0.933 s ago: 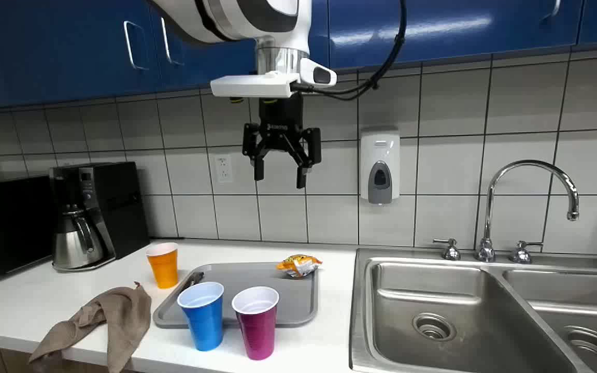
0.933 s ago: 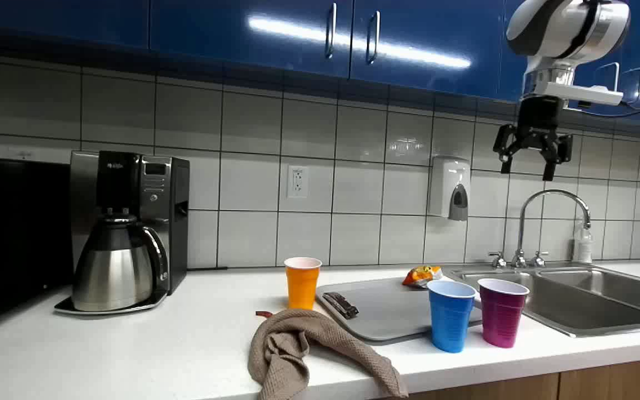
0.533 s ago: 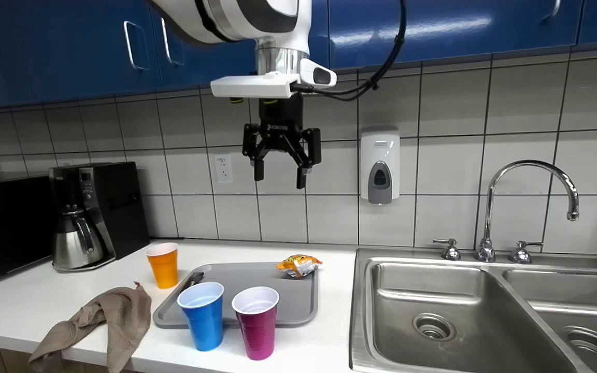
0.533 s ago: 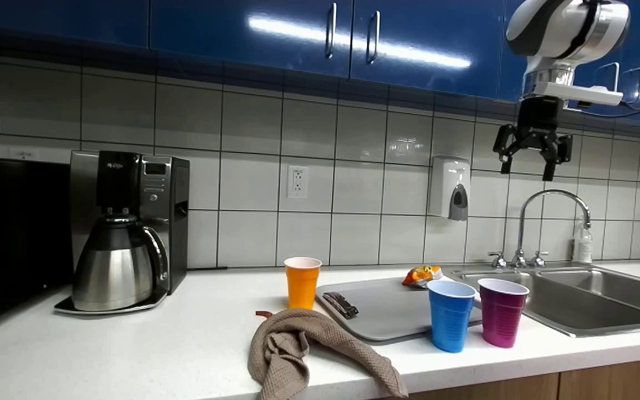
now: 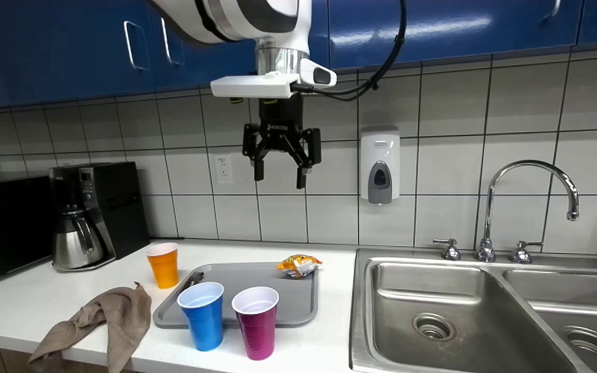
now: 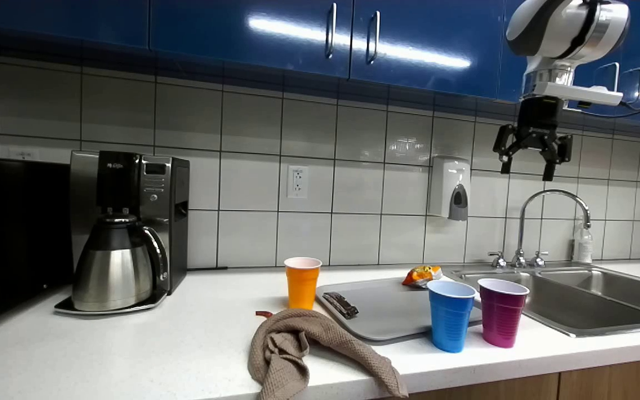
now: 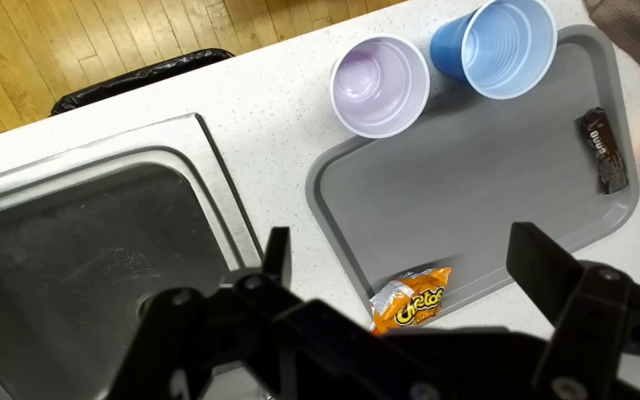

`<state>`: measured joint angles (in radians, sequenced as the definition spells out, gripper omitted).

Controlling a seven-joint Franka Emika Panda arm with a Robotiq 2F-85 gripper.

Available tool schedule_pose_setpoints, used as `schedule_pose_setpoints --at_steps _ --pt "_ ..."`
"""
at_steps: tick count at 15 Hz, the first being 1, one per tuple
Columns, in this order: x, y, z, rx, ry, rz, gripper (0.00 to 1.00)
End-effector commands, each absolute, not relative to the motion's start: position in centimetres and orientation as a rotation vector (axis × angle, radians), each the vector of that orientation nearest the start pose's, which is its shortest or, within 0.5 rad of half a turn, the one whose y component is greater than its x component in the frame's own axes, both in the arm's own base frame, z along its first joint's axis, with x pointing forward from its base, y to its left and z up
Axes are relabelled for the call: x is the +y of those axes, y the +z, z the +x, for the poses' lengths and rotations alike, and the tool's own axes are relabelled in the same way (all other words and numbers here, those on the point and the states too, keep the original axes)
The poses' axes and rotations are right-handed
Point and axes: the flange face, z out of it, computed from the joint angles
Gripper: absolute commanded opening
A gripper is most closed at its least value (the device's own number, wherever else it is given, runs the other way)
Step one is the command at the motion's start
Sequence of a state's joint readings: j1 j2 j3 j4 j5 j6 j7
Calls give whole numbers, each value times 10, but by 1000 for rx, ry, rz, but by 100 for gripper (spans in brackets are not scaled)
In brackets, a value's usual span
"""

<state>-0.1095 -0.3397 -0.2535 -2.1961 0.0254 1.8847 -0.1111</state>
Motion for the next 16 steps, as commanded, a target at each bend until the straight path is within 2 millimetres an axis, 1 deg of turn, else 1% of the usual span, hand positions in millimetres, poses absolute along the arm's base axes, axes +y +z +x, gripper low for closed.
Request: schedule_pose_setpoints --at_steps 1,16 --pt "-170 521 425 373 -62 -3017 100" --pt "-170 521 425 373 -62 -3017 100"
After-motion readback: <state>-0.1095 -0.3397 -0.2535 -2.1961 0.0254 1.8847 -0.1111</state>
